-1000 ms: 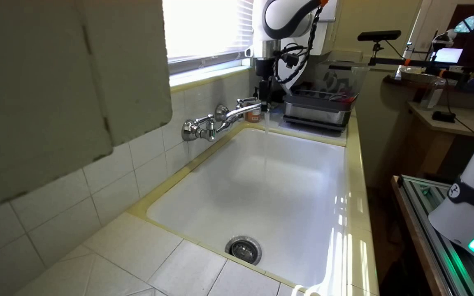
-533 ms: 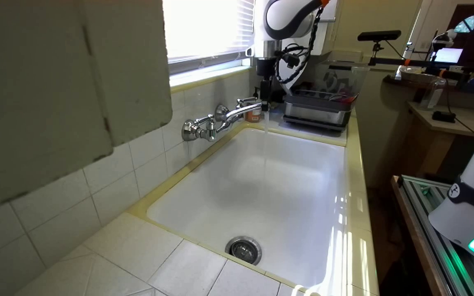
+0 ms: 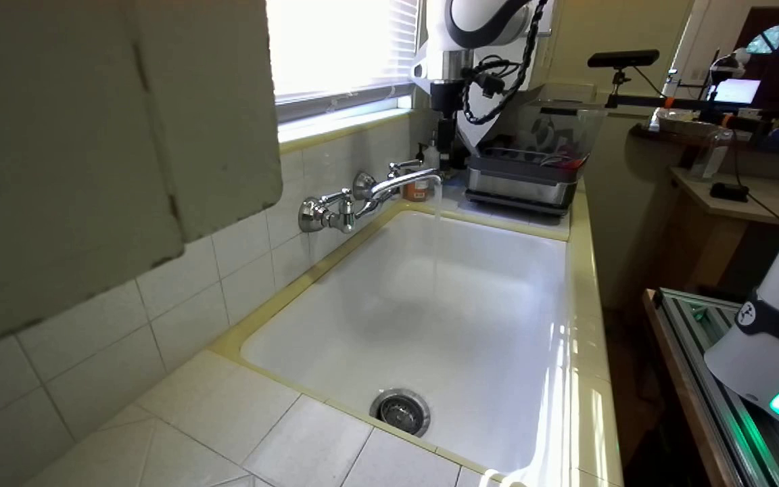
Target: Open the tap and rotate the water faucet to the right
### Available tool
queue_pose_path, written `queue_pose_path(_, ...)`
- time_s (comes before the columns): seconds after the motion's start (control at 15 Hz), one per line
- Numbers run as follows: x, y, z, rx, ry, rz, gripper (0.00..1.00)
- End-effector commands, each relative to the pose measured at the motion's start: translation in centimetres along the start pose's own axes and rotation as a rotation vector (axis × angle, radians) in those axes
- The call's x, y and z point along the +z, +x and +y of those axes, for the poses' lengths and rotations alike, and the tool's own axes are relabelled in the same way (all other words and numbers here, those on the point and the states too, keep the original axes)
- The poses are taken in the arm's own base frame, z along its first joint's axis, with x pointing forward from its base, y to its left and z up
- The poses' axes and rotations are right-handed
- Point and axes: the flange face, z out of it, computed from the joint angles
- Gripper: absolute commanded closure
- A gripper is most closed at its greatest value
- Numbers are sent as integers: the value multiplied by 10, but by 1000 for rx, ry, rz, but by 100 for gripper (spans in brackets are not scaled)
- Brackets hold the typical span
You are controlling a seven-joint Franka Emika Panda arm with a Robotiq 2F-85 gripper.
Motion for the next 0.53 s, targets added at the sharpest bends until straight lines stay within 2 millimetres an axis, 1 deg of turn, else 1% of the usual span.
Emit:
queue_pose_path(0.0, -22, -24, -16, 39, -13, -21, 0)
queue_pose_path(0.13, -34, -28, -25, 78, -14, -9, 0)
queue_pose_path(0.47, -62, -33, -57, 162, -14, 16, 0)
